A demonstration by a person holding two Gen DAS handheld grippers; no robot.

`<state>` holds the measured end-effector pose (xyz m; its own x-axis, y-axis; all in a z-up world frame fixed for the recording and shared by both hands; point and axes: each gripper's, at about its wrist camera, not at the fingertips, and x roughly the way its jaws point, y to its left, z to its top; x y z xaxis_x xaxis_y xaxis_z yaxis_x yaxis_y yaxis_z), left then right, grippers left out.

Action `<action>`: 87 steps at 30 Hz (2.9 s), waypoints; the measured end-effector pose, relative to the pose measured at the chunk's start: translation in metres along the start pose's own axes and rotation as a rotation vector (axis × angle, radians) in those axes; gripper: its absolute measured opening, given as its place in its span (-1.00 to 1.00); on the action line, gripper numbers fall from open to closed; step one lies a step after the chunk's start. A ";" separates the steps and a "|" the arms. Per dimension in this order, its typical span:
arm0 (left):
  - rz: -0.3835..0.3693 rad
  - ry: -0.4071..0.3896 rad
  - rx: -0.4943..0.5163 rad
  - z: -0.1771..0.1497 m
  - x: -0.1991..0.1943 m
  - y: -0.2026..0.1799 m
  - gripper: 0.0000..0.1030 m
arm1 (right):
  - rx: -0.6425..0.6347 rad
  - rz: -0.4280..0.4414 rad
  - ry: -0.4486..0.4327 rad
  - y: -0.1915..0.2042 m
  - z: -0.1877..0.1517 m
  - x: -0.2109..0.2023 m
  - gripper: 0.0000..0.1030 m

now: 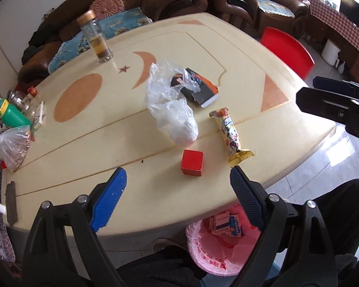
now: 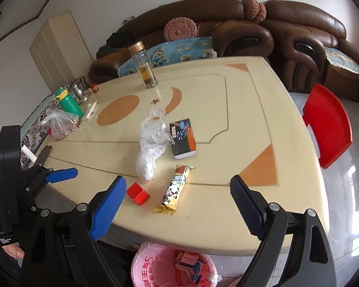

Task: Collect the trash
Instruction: 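Move both tools back over the table toward the red cube and snack bar, then close the left tool on the red cube while the right tool grips the yellow snack bar, then carry the red cube and snack bar over the pink bin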

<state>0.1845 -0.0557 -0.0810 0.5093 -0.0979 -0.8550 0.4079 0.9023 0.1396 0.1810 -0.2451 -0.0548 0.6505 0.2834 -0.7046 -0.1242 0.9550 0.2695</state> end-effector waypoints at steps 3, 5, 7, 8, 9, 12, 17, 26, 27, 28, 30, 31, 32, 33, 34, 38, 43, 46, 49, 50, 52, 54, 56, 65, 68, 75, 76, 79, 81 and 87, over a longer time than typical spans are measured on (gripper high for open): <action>-0.016 0.031 0.005 0.000 0.016 0.001 0.67 | 0.007 0.009 0.030 -0.003 -0.002 0.016 0.67; -0.031 0.044 0.006 0.001 0.025 0.001 0.67 | 0.013 0.014 0.051 -0.006 -0.003 0.028 0.67; -0.046 0.056 0.004 0.002 0.036 0.003 0.67 | 0.016 0.015 0.063 -0.008 -0.003 0.035 0.67; -0.048 0.066 0.001 0.002 0.042 0.004 0.67 | 0.017 0.015 0.070 -0.008 -0.004 0.040 0.67; -0.049 0.071 -0.002 0.003 0.045 0.005 0.67 | 0.017 0.016 0.079 -0.009 -0.004 0.045 0.67; -0.060 0.088 -0.006 0.002 0.057 0.008 0.67 | 0.017 0.019 0.096 -0.009 -0.006 0.055 0.67; -0.075 0.097 0.007 0.002 0.071 0.007 0.67 | 0.013 0.021 0.126 -0.009 -0.007 0.075 0.67; -0.114 0.112 -0.002 0.004 0.088 0.008 0.67 | -0.015 0.005 0.177 -0.002 -0.015 0.111 0.67; -0.122 0.114 -0.004 0.004 0.090 0.008 0.67 | -0.018 0.003 0.178 -0.002 -0.016 0.113 0.67; -0.130 0.112 -0.005 0.003 0.091 0.008 0.67 | -0.022 -0.004 0.181 -0.001 -0.016 0.118 0.67; -0.136 0.108 0.001 0.002 0.091 0.007 0.67 | -0.028 -0.012 0.185 0.000 -0.017 0.123 0.67; -0.136 0.104 0.007 0.001 0.091 0.007 0.64 | -0.032 -0.019 0.187 0.001 -0.018 0.126 0.66; -0.135 0.100 0.013 -0.001 0.090 0.006 0.58 | -0.035 -0.022 0.187 0.001 -0.018 0.129 0.64; -0.136 0.095 0.019 -0.002 0.090 0.005 0.56 | -0.038 -0.023 0.190 0.002 -0.018 0.132 0.61; -0.138 0.094 0.023 -0.003 0.091 0.005 0.56 | -0.042 -0.024 0.195 0.004 -0.019 0.134 0.60; -0.150 0.099 0.024 -0.006 0.094 0.004 0.40 | -0.061 -0.031 0.207 0.009 -0.023 0.145 0.47; -0.173 0.118 0.004 -0.003 0.103 0.010 0.33 | -0.121 -0.102 0.167 0.013 -0.027 0.146 0.15; -0.174 0.122 0.002 -0.003 0.104 0.010 0.33 | -0.141 -0.133 0.149 0.014 -0.030 0.144 0.01; -0.177 0.123 0.001 -0.002 0.103 0.007 0.32 | -0.147 -0.152 0.137 0.010 -0.031 0.142 -0.19; -0.176 0.124 0.000 -0.002 0.103 0.007 0.32 | -0.153 -0.160 0.134 0.010 -0.032 0.141 -0.26; -0.178 0.122 -0.003 -0.002 0.103 0.006 0.20 | -0.164 -0.173 0.129 0.008 -0.033 0.140 -0.39; -0.186 0.125 -0.009 -0.002 0.101 0.006 0.11 | -0.165 -0.178 0.125 0.005 -0.034 0.139 -0.50; -0.190 0.126 -0.013 -0.001 0.101 0.006 -0.04 | -0.154 -0.174 0.122 0.002 -0.034 0.137 -0.54; -0.220 0.133 -0.027 0.002 0.100 0.002 -0.42 | -0.142 -0.168 0.114 -0.003 -0.037 0.128 -0.64; -0.223 0.137 -0.035 0.002 0.099 0.004 -0.42 | -0.143 -0.170 0.100 -0.004 -0.037 0.123 -0.64; -0.212 0.110 -0.076 -0.001 0.087 0.007 -0.42 | -0.138 -0.180 0.074 -0.006 -0.034 0.107 -0.64; -0.208 0.102 -0.081 -0.002 0.084 0.009 -0.42 | -0.138 -0.180 0.071 -0.006 -0.033 0.104 -0.65; -0.186 0.070 -0.095 -0.003 0.070 0.011 -0.42 | -0.133 -0.174 0.059 -0.004 -0.032 0.094 -0.65; -0.178 0.052 -0.101 -0.004 0.060 0.012 -0.42 | -0.127 -0.165 0.050 -0.001 -0.032 0.087 -0.65; -0.154 0.003 -0.108 -0.014 0.029 0.011 -0.42 | -0.136 -0.154 0.016 0.014 -0.034 0.059 -0.65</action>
<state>0.1931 -0.0424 -0.1114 0.4451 -0.2373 -0.8635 0.3969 0.9166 -0.0473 0.1925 -0.2122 -0.1148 0.6580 0.1334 -0.7411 -0.1252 0.9899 0.0671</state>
